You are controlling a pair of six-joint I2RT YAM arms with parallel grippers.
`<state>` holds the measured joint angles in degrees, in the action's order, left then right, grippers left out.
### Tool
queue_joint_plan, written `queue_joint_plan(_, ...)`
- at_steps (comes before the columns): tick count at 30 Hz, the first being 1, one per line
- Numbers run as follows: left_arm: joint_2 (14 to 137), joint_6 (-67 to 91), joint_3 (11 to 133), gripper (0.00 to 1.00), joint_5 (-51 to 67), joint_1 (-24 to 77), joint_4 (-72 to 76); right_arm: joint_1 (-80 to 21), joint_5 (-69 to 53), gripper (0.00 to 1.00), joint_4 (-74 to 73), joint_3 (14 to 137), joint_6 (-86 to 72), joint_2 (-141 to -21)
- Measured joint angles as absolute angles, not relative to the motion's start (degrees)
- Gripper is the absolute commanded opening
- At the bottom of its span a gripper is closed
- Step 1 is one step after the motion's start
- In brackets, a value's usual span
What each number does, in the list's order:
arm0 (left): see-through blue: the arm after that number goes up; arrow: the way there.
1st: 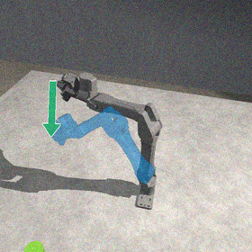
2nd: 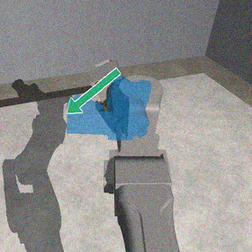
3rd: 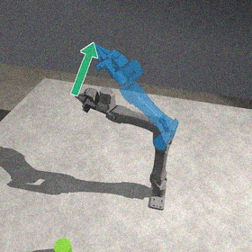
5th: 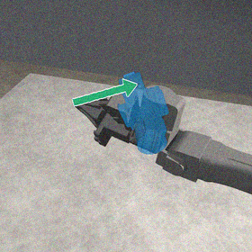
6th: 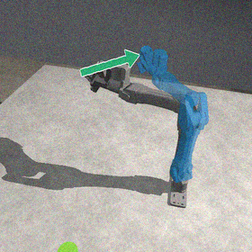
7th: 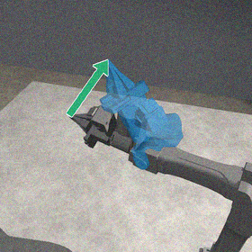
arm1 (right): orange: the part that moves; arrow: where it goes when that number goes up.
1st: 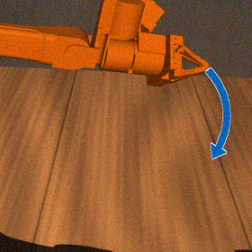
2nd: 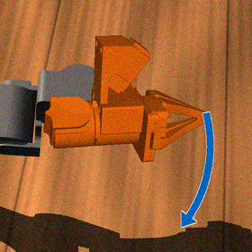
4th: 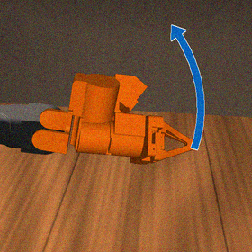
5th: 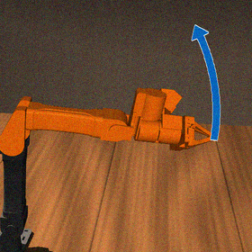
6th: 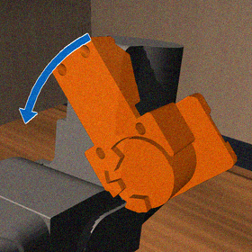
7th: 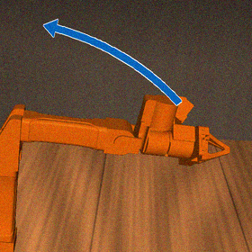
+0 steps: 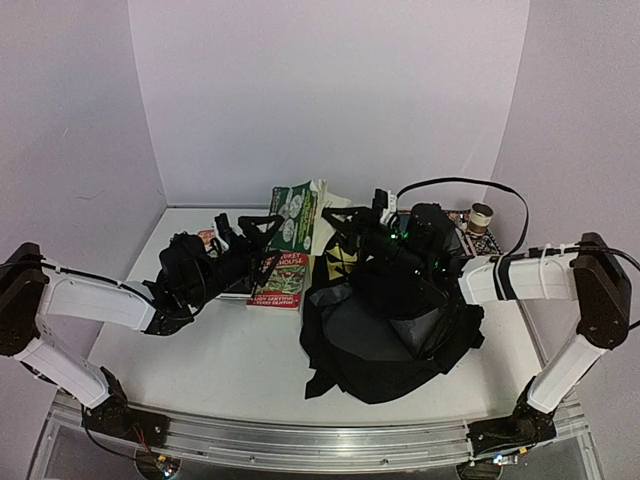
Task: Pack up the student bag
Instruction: Pass from the right arm to the left
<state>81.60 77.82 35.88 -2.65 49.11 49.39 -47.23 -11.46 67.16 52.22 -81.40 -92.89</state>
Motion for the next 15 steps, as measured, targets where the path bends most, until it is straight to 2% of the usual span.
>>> queue_joint_plan(15, 82.1, 79.0, 33.9, 0.99, -3.2, 49.2, 51.6, -48.1, -12.7, 0.00, 67.4, 56.2, -82.0, -93.8)
